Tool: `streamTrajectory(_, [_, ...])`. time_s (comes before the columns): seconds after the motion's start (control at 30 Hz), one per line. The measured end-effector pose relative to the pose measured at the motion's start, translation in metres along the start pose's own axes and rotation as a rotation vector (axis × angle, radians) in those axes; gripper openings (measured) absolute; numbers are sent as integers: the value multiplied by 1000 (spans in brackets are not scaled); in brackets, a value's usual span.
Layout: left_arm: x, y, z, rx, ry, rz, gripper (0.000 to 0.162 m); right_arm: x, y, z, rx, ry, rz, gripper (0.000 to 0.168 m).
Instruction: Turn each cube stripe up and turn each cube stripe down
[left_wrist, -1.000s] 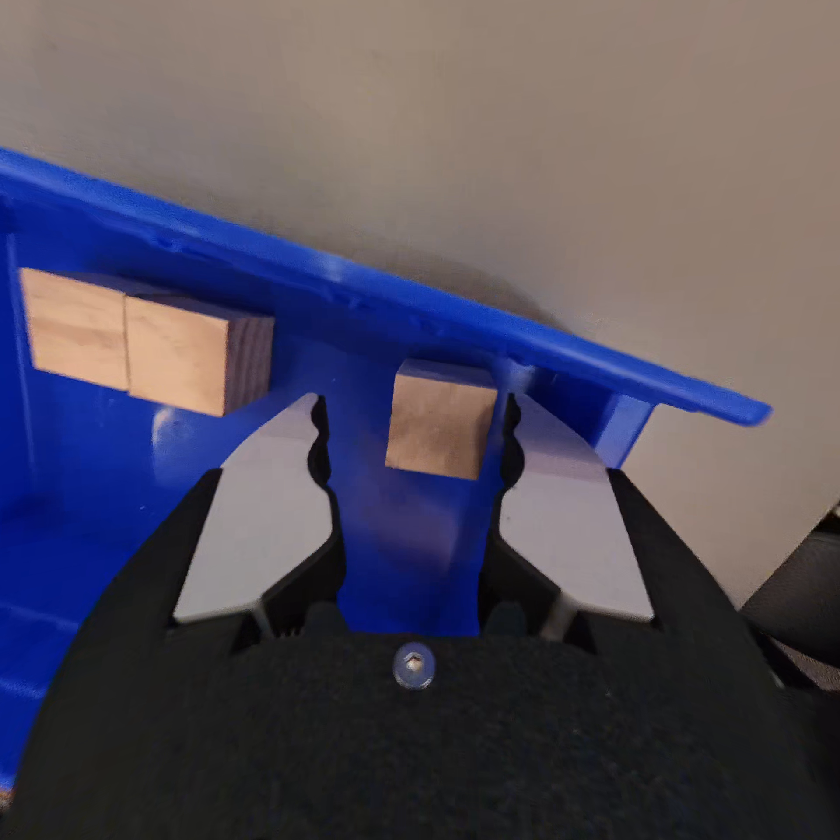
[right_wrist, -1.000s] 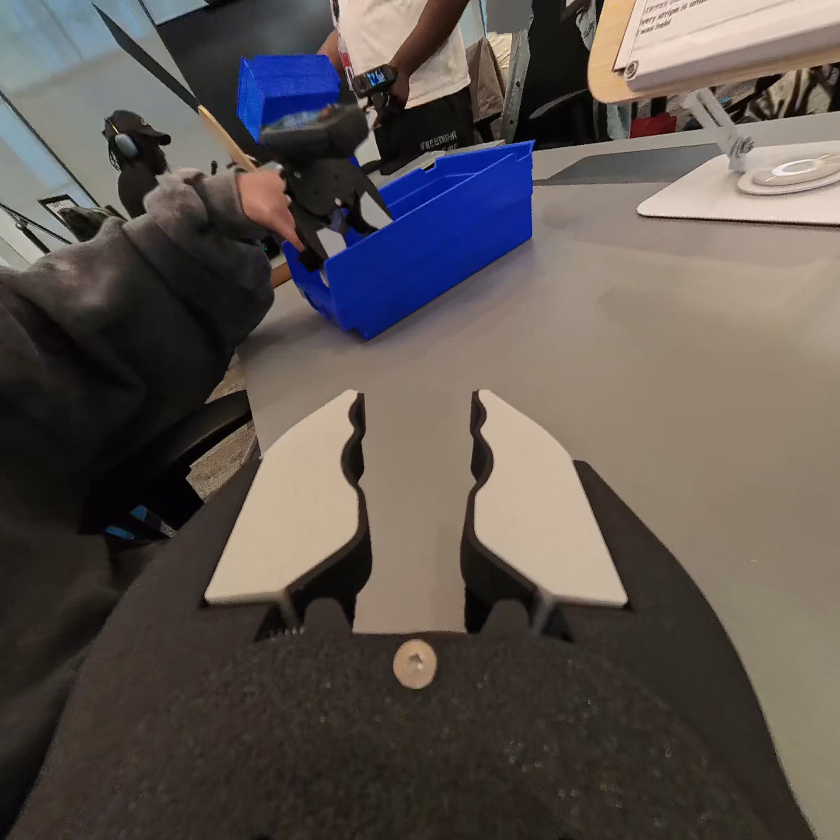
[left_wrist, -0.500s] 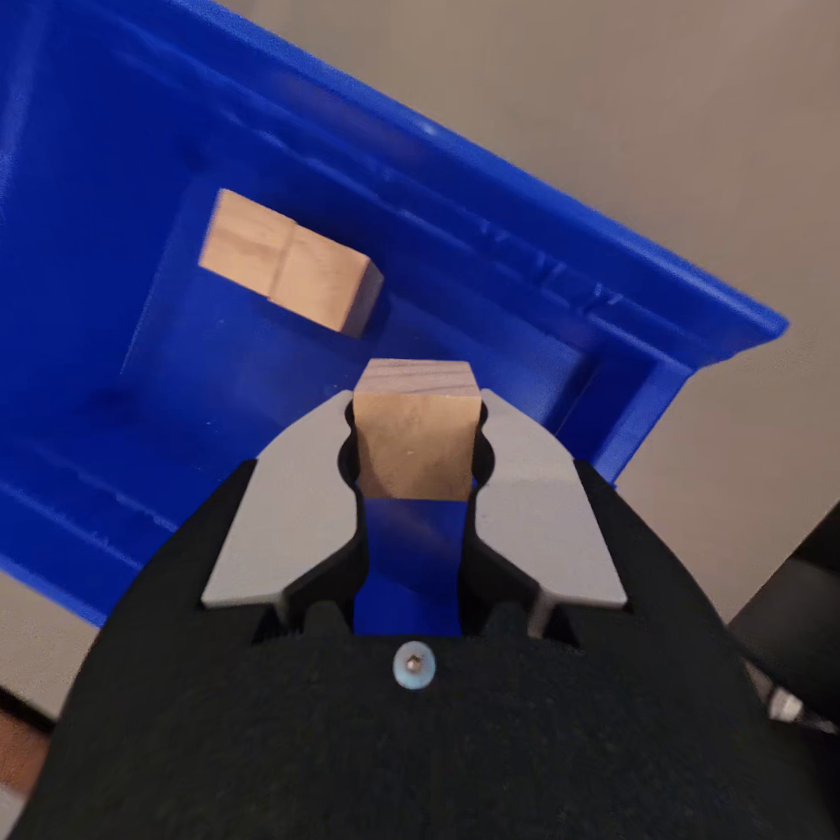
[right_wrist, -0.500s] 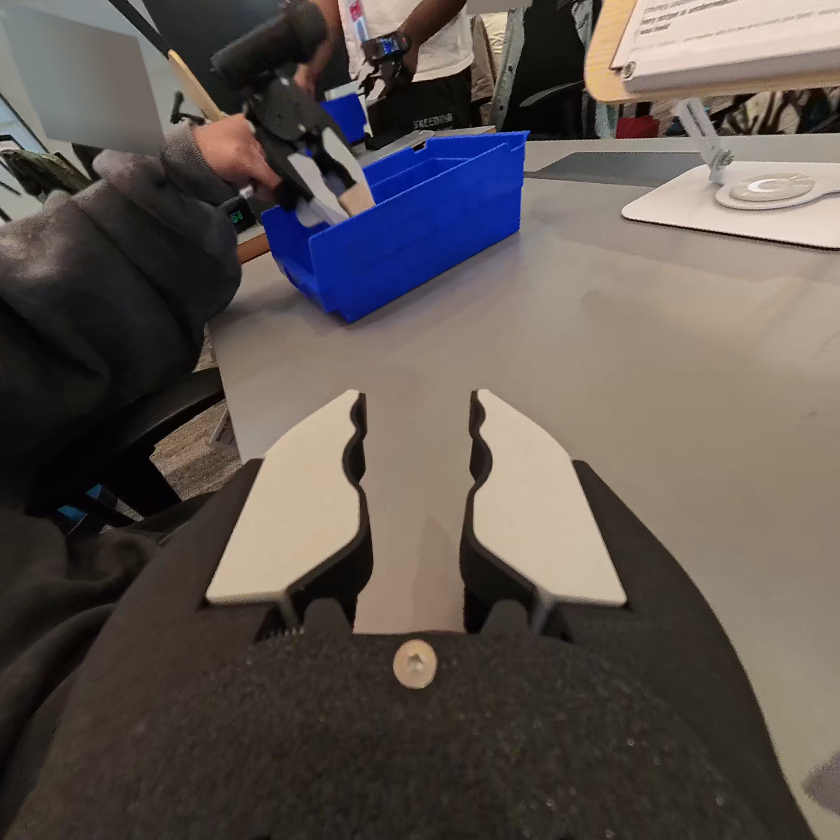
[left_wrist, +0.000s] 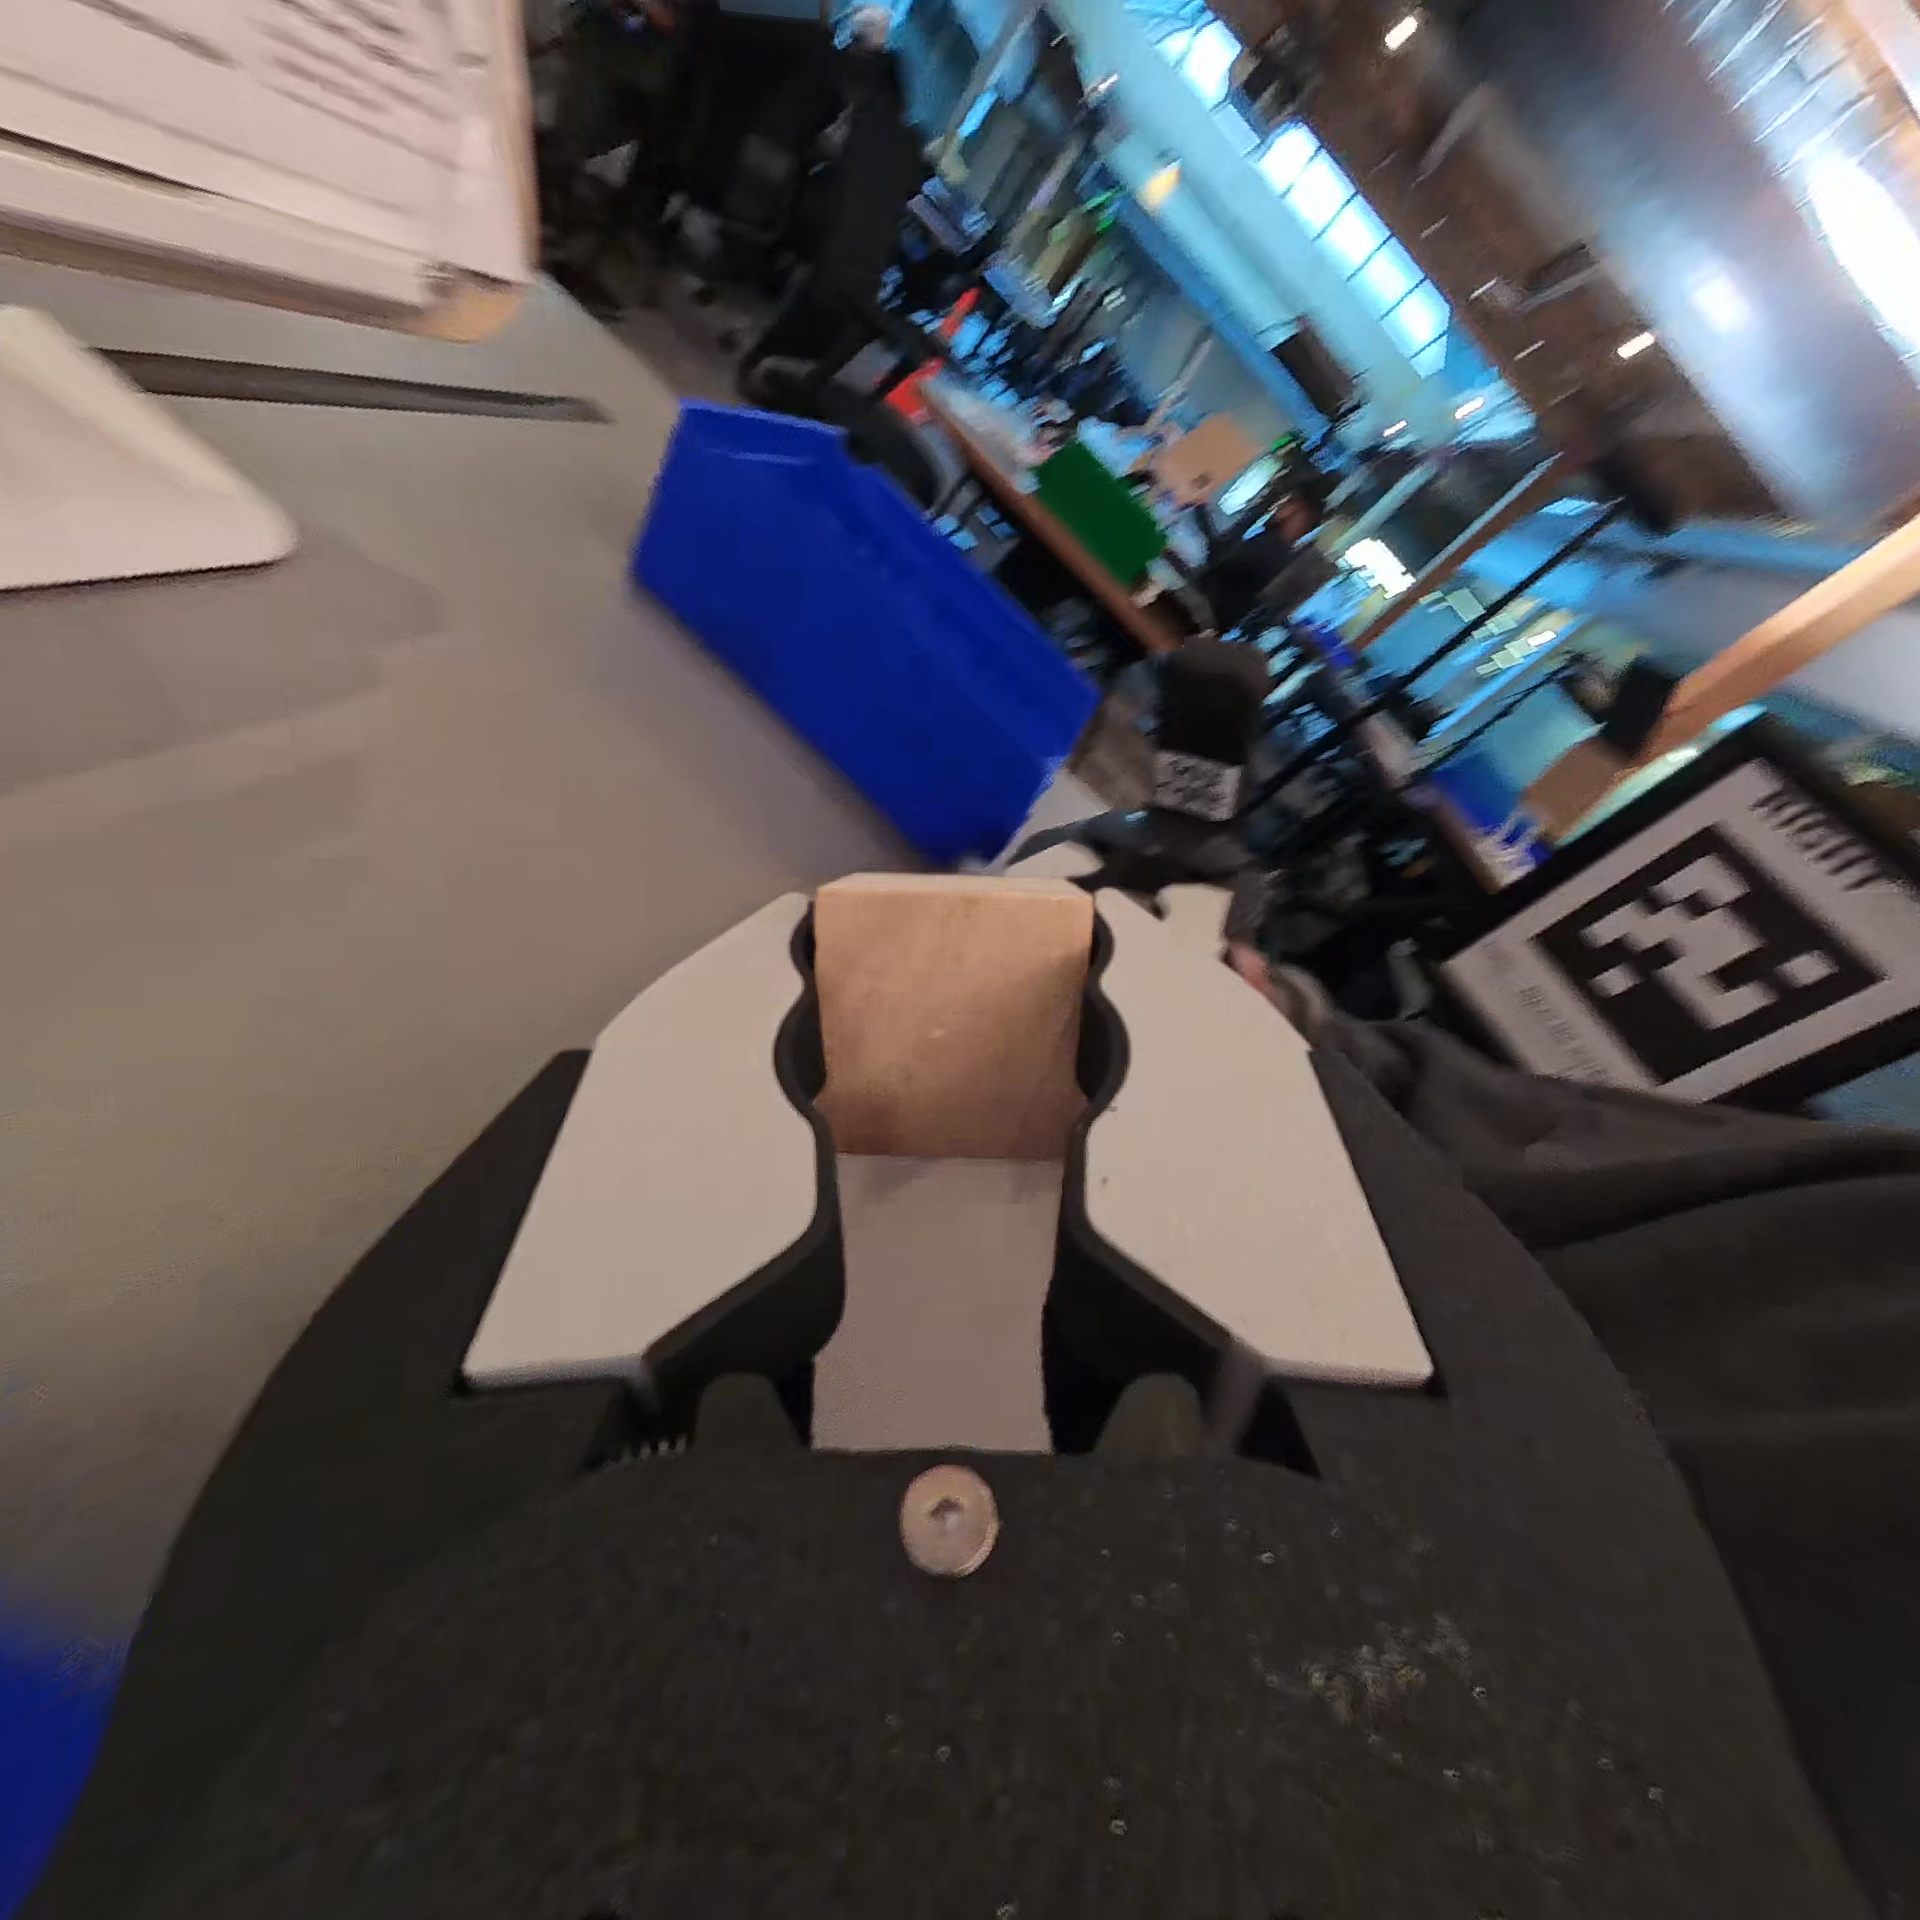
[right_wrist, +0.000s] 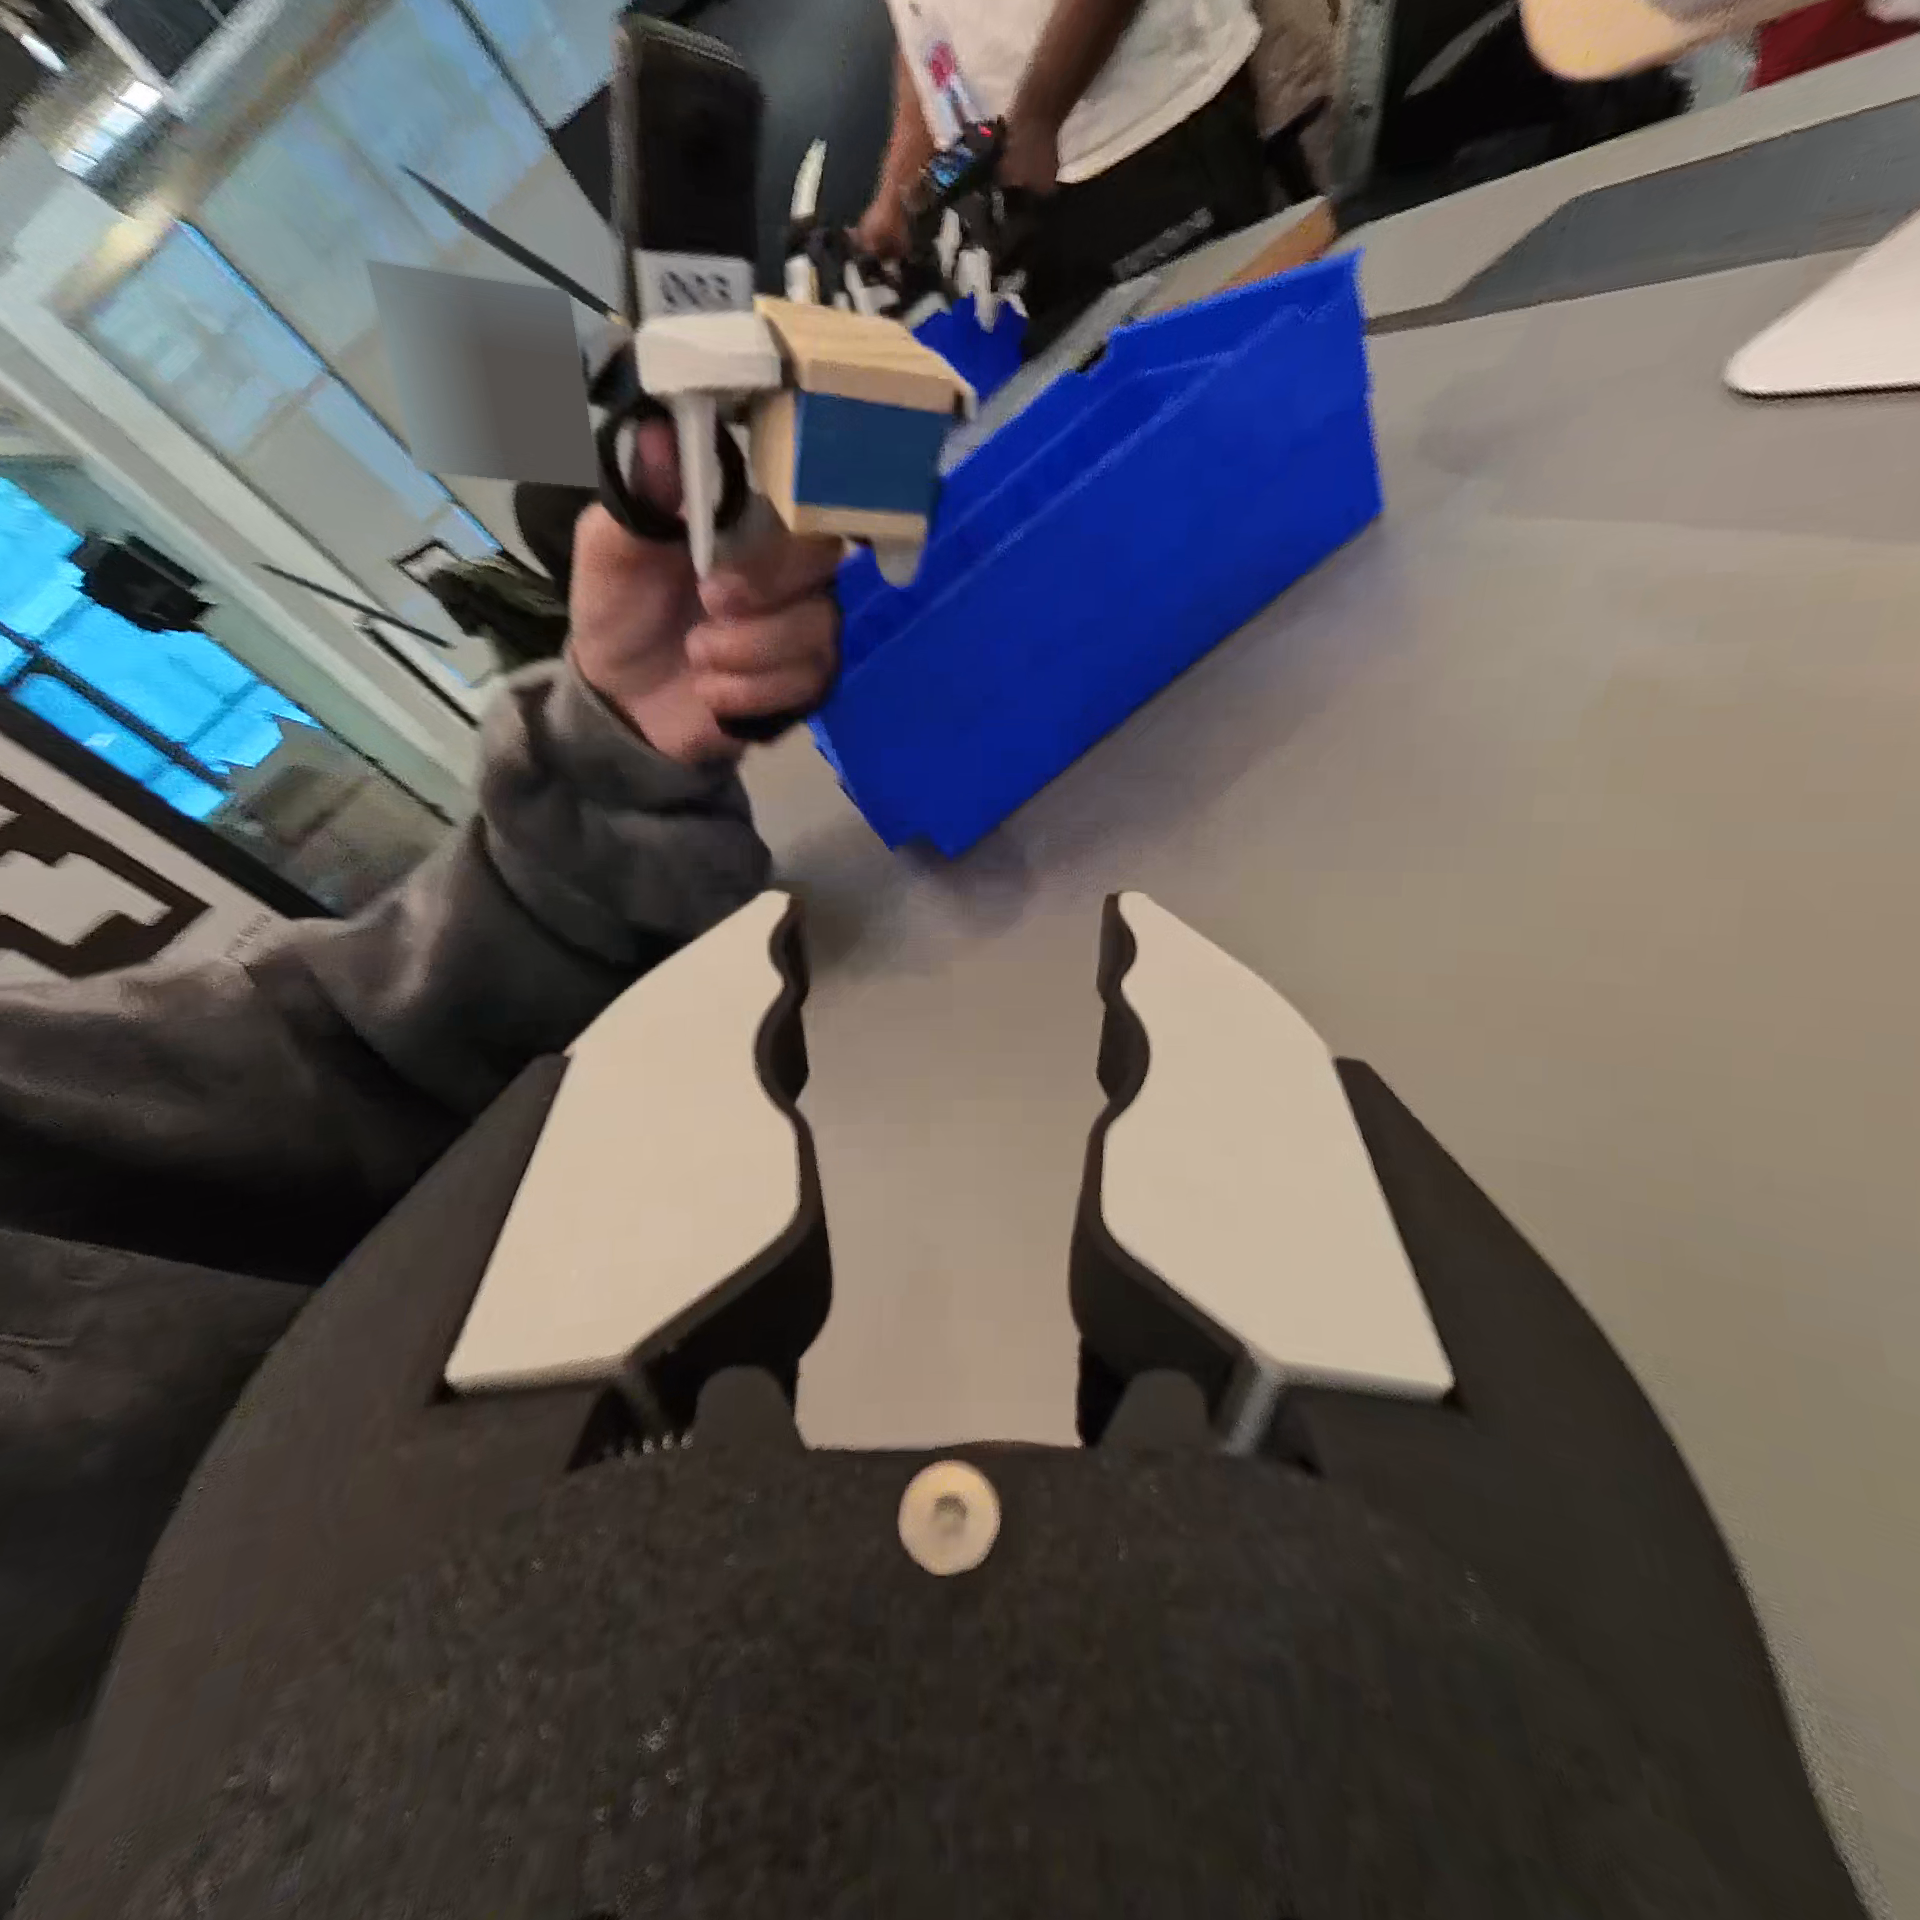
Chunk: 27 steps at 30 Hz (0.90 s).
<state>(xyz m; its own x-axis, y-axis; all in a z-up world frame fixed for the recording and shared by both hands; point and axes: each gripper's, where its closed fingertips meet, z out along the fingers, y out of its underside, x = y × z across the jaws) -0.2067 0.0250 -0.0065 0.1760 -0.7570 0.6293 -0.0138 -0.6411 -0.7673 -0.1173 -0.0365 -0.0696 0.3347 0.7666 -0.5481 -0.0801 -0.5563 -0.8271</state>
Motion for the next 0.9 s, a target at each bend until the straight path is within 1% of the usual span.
streamTrajectory(0.1, [27,3,49,46,119,-47,45,-11,-23,19,65,-110,52,54])
streamTrajectory(0.2, [38,17,83,28,140,-25,45,-21,-44,23,196,-225,149,58])
streamTrajectory(0.27, [42,25,96,31,153,-2,45,-21,-51,18,273,-256,190,57])
streamTrajectory(0.3, [42,28,101,35,151,6,45,-18,-50,17,275,-252,196,54])
streamTrajectory(0.33, [43,32,104,25,159,5,45,-15,-46,16,259,-241,198,47])
streamTrajectory(0.4, [44,37,108,17,171,-7,45,-13,-41,13,245,-239,195,45])
streamTrajectory(0.5, [48,40,108,19,172,15,44,-16,-38,9,219,-230,167,45])
streamTrajectory(0.53, [51,38,103,26,161,32,50,-17,-38,8,209,-230,162,45])
streamTrajectory(0.57, [55,37,96,37,141,56,67,-18,-38,4,209,-230,154,45])
streamTrajectory(0.6, [57,37,88,39,94,91,79,-18,-39,0,212,-224,148,45])
streamTrajectory(0.67, [52,48,68,5,-54,203,80,-14,-40,-11,214,-183,117,45])
streamTrajectory(0.77, [37,86,42,-51,-296,381,78,-5,-40,-24,206,-101,59,45])
streamTrajectory(0.83, [31,118,35,-72,-371,440,65,1,-42,-28,181,-44,28,45])
streamTrajectory(0.9, [30,148,37,-160,-382,466,66,-1,-54,-38,146,9,-34,45])
